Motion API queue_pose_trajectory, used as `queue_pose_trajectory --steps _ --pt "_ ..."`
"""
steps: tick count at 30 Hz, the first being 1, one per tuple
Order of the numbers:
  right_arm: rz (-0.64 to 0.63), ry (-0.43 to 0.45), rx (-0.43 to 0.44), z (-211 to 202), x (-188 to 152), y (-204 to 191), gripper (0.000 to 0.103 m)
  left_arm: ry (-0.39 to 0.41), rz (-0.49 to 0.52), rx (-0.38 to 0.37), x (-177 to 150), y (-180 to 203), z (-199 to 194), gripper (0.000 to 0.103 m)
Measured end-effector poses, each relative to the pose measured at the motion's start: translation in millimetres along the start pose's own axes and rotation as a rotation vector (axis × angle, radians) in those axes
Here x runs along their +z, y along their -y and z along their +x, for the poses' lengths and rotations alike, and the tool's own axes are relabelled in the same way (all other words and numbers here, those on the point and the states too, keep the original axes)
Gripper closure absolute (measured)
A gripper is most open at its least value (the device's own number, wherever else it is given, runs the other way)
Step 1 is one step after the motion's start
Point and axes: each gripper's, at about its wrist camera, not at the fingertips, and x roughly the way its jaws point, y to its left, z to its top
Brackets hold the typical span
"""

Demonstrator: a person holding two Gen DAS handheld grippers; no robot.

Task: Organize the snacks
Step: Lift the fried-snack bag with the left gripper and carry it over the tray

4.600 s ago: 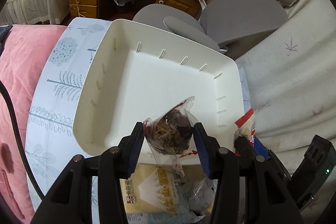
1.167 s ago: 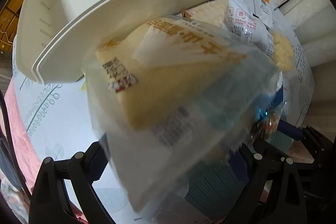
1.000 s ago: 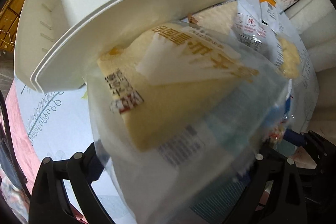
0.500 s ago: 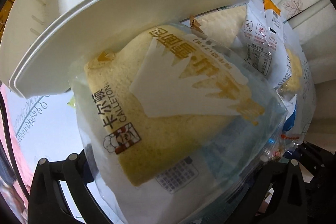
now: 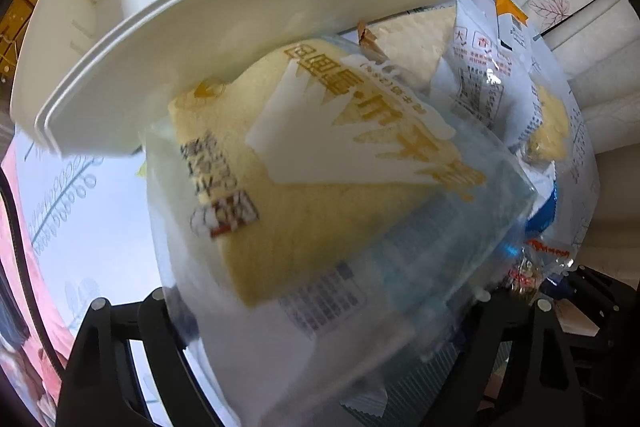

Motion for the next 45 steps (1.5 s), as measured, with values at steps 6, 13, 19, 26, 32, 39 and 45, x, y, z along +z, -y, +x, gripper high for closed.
queue_pose_trajectory --steps 6,13,19,26,32,39,45 --pt "0.004 0.019 0.004 -4 -7 -1 0.059 -0.020 -0.029 -0.008 -28 -8 -8 0.016" --pt "0.018 0.051 0.022 -14 -20 -9 0.059 -0.011 -0.047 -0.041 -70 -18 -25 0.016" --pt "0.062 0.081 0.061 -30 -30 -12 0.059 -0.013 -0.068 -0.091 -96 -25 -49 0.016" --pt "0.079 0.103 0.093 -50 -33 -19 0.059 -0.017 -0.107 -0.103 -111 -31 -84 0.016" --pt "0.077 0.110 0.121 -66 -18 -31 0.059 -0.015 -0.170 -0.082 -107 -47 -115 0.016" --pt "0.039 0.089 0.156 -80 13 -56 0.059 -0.005 -0.243 -0.061 -85 -60 -149 0.016" --pt "-0.021 0.094 0.196 -95 48 -70 0.059 0.018 -0.288 -0.061 -58 -65 -171 0.015"
